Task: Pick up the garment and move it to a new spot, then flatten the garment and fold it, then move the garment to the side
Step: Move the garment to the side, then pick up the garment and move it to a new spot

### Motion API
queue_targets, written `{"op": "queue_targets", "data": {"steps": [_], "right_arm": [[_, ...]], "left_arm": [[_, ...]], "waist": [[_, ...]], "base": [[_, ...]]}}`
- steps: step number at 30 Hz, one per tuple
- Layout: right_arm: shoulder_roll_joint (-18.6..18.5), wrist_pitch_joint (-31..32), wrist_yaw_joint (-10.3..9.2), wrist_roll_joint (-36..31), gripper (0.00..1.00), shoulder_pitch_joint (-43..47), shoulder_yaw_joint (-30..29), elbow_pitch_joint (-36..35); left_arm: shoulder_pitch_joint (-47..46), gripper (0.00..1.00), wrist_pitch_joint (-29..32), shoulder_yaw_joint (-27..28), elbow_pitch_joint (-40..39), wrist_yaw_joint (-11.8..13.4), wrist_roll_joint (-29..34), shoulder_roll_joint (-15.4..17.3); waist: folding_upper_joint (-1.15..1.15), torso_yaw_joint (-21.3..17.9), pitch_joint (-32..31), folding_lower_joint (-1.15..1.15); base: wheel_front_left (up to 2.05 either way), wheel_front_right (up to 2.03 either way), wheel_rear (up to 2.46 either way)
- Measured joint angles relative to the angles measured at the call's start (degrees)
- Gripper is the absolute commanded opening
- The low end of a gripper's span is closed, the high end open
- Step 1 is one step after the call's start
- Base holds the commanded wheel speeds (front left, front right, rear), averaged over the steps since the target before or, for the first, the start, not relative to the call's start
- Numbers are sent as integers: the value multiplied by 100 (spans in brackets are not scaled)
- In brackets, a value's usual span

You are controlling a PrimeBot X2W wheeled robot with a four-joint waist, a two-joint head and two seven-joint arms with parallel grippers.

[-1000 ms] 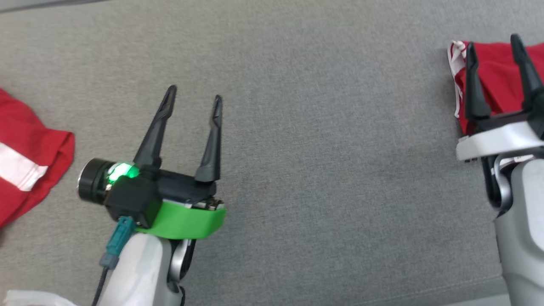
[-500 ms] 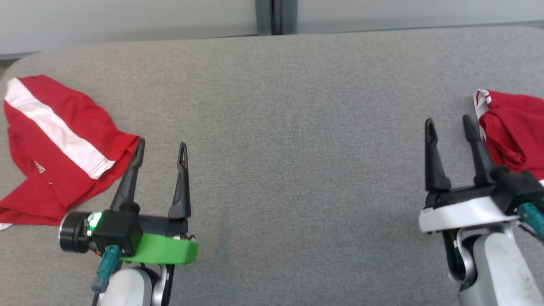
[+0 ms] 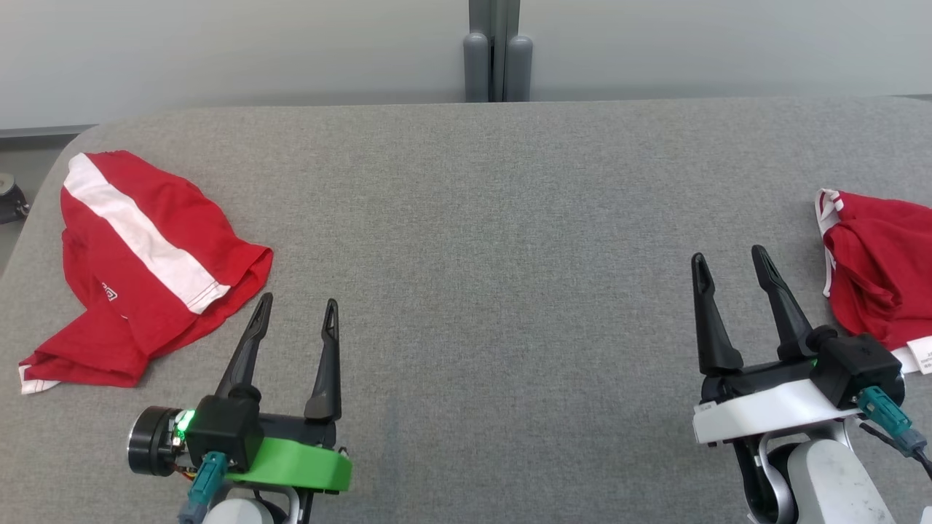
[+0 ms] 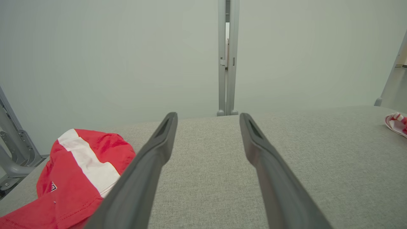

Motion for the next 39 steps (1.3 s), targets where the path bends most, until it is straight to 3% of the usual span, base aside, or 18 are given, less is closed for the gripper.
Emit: {"op": "queue_targets", "data": {"steps": [39], "right_arm": [[1,1,0,-20,100,54,-40,164]], "left_arm": [[30,100,0,-242,178,51,-62,-3]], "waist": [[0,73,-24,0]], "base": [[0,0,0]]}}
